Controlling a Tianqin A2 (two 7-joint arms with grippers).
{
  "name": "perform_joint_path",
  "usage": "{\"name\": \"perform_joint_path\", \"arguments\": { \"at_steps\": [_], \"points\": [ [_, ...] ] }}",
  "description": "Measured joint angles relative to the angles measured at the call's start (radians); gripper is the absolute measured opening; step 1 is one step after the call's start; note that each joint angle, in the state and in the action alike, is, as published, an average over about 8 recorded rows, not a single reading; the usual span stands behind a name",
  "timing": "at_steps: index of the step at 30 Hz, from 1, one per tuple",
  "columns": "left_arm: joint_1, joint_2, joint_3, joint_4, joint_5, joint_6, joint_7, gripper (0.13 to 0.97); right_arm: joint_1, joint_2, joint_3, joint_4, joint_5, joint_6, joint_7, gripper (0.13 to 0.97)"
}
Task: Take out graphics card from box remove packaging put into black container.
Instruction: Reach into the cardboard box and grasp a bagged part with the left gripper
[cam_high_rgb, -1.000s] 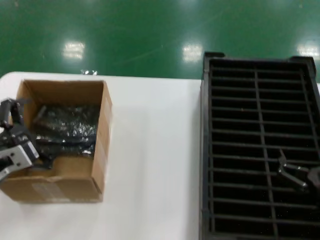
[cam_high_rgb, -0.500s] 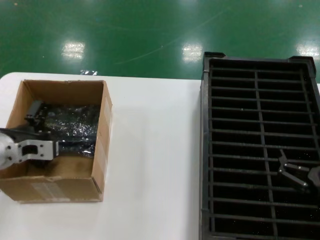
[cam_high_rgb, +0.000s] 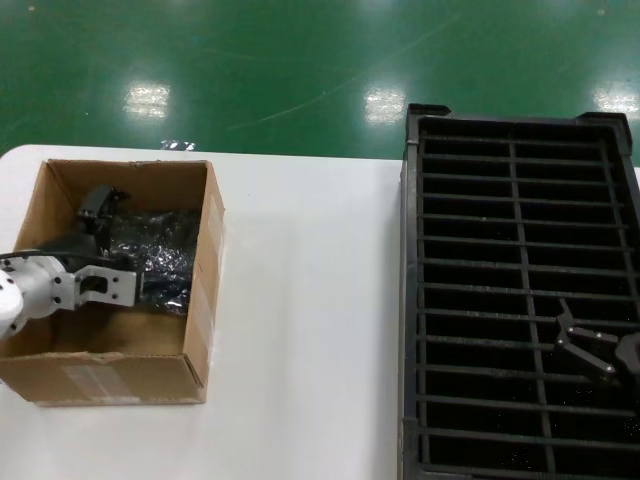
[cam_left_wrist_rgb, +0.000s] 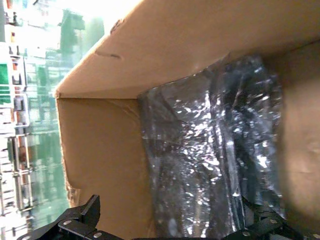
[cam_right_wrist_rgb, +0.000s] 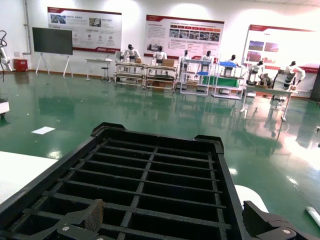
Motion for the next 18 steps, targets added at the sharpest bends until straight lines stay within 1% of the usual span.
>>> {"name": "perform_joint_path", "arguments": {
  "at_steps": [5,7,9,12,14,15,18],
  "points": [
    [-0.037,0.037,-0.059,0.096,-0.097,-0.015,0.194,0.915,0.0,0.0,0.0,0.0,0.0,0.0,0.0,0.966],
    [-0.048,0.047,-0.079,0.125,-0.126,-0.016,0.252,0.9,0.0,0.0,0.0,0.0,0.0,0.0,0.0,0.966],
    [-0.053,0.054,-0.091,0.141,-0.145,-0.017,0.289,0.871,0.0,0.0,0.0,0.0,0.0,0.0,0.0,0.966],
    [-0.05,0.056,-0.093,0.139,-0.153,-0.017,0.3,0.828,0.0,0.0,0.0,0.0,0.0,0.0,0.0,0.966],
    [-0.042,0.053,-0.085,0.126,-0.148,-0.017,0.283,0.799,0.0,0.0,0.0,0.0,0.0,0.0,0.0,0.966],
    [-0.038,0.051,-0.08,0.118,-0.143,-0.017,0.271,0.799,0.0,0.0,0.0,0.0,0.0,0.0,0.0,0.966],
    [-0.025,0.044,-0.064,0.097,-0.129,-0.018,0.235,0.73,0.0,0.0,0.0,0.0,0.0,0.0,0.0,0.966]
  ]
}}
